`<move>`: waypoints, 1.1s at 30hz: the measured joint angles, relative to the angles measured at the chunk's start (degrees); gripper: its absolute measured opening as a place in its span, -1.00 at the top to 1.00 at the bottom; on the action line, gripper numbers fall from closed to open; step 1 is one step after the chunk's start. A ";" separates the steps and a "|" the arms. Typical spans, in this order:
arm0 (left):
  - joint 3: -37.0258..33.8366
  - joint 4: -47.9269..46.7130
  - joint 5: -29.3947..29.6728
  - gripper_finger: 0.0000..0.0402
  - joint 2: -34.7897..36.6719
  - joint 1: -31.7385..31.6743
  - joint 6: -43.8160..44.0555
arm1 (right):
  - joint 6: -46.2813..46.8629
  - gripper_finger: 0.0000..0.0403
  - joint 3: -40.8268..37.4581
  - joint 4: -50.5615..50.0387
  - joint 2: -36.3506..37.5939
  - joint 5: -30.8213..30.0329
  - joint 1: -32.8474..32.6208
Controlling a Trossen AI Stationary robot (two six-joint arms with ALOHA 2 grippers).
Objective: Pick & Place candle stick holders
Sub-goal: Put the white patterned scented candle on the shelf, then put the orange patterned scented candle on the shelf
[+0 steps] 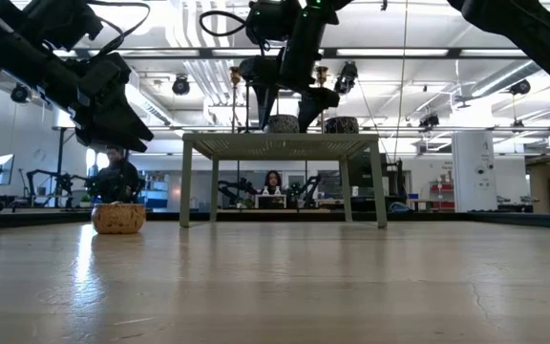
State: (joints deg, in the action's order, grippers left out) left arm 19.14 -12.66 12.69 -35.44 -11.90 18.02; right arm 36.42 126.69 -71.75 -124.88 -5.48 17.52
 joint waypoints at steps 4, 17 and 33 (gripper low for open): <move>0.00 0.00 0.00 -0.34 0.00 0.00 0.00 | 0.06 -0.81 0.88 -0.20 0.00 -0.02 0.00; 0.00 -0.11 0.00 -0.34 0.00 0.00 0.00 | 0.72 -0.81 3.05 -3.07 0.35 -0.09 -0.01; 0.00 -0.26 0.00 -0.34 0.01 0.01 0.11 | 0.40 -0.81 3.07 -4.63 8.70 -1.03 -4.02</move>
State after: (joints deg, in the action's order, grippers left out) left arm 19.14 -12.92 12.69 -35.43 -11.89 18.13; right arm 36.82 129.75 -76.37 -116.18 -6.50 13.50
